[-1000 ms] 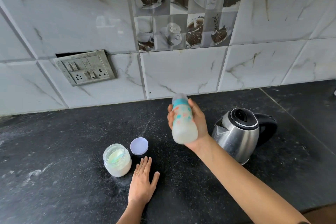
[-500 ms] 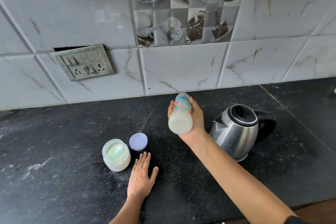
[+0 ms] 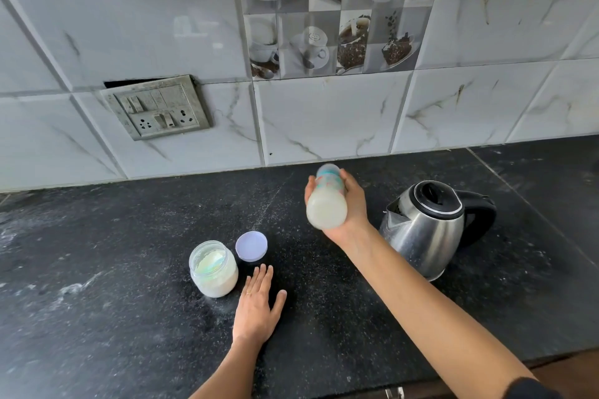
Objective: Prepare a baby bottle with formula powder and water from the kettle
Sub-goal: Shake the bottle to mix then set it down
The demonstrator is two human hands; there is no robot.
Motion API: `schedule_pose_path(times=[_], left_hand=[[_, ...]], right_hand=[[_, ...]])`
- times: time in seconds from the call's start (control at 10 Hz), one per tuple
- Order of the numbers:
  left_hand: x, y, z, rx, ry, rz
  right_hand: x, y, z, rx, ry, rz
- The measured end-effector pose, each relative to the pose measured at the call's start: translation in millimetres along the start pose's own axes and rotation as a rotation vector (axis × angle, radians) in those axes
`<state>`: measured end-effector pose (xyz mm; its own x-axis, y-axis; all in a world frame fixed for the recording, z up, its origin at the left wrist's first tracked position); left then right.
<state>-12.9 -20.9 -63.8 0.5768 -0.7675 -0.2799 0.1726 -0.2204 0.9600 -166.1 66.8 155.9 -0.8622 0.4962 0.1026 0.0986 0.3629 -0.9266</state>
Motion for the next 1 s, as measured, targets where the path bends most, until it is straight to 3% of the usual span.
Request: schedule_pose_path(times=[0.1,0.2,0.3,0.4,0.5,0.6,0.8,0.9,1.0], left_hand=[[-1,1,-2,-0.006,0.000,-0.021],[0,-1,-1,-0.009,-0.007,-0.007],[0,0,-2,-0.014,-0.007,-0.013],[0,0,-1,-0.012,-0.010,-0.008],[0,1,0,-0.018,-0.013,0.002],[-1,1,-1,-0.019,-0.014,-0.007],[0,0,0,-0.019,-0.022,0.011],[-1,0,-1,-0.018,-0.022,0.007],[0,1,0,-0.024,-0.017,-0.003]], right_hand=[[0,1,-1,-0.017,-0.018,-0.003],[-7,-1,-11,0.042,-0.073,-0.262],[-3,-2,-7,-0.019,0.000,-0.111],[-10,2,-14,0.115,-0.142,-0.288],[-12,-2,-20,0.173,-0.132,-0.427],[-3,-4,-10,-0.009,0.019,-0.055],[-17,8,-15,0.037,0.004,-0.188],[-13,7,-9,-0.061,0.105,0.022],[-20,12,-15,-0.008,-0.023,-0.155]])
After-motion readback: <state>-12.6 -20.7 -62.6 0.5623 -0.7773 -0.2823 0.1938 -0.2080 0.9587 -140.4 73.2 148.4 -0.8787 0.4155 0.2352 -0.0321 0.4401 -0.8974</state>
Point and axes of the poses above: each hand's wrist, its own z-axis towards the middle knuckle, its own y-axis out of the back of the hand, x = y × z, the point moved 2 cm from there along z, towards the middle knuckle, and after that the axes turned 9 degrees about z, right-handed, at the moved point
